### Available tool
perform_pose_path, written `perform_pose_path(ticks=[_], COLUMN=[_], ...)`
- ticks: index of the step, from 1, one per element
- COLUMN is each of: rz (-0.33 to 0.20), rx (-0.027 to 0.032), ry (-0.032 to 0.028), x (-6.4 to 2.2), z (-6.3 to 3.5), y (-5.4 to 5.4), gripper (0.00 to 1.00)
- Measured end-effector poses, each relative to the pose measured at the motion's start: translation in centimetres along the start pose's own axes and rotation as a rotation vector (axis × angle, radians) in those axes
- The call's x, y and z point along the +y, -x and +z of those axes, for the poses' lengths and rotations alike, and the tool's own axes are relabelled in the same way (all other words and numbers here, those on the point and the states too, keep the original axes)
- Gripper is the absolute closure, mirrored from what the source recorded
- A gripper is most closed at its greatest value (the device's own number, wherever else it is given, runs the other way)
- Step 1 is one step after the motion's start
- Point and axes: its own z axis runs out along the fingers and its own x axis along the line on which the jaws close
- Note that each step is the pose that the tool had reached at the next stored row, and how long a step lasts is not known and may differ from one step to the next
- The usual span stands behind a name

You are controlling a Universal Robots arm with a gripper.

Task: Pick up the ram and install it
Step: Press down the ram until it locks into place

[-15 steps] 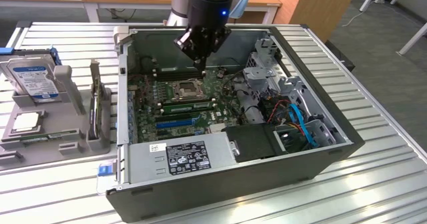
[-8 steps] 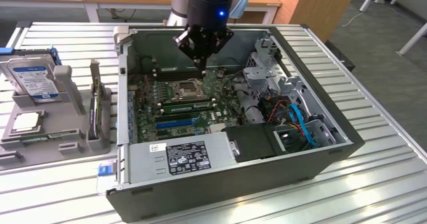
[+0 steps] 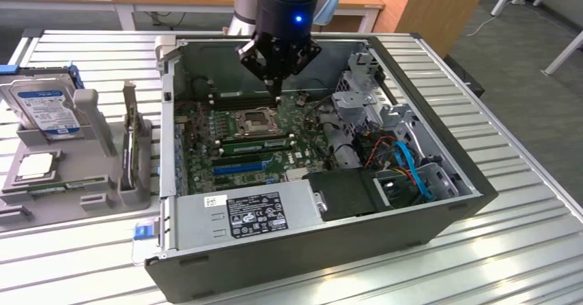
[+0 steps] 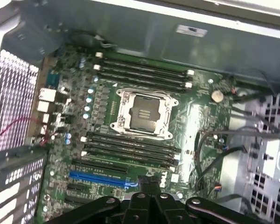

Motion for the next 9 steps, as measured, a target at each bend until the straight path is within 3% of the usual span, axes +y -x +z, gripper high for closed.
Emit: perform_pose_path(ticks=[9], rz=[0.153], rx=[-0.0079], ry=[-0.0034], x=[0.00], z=[0.05], y=[0.00], gripper=[0.90])
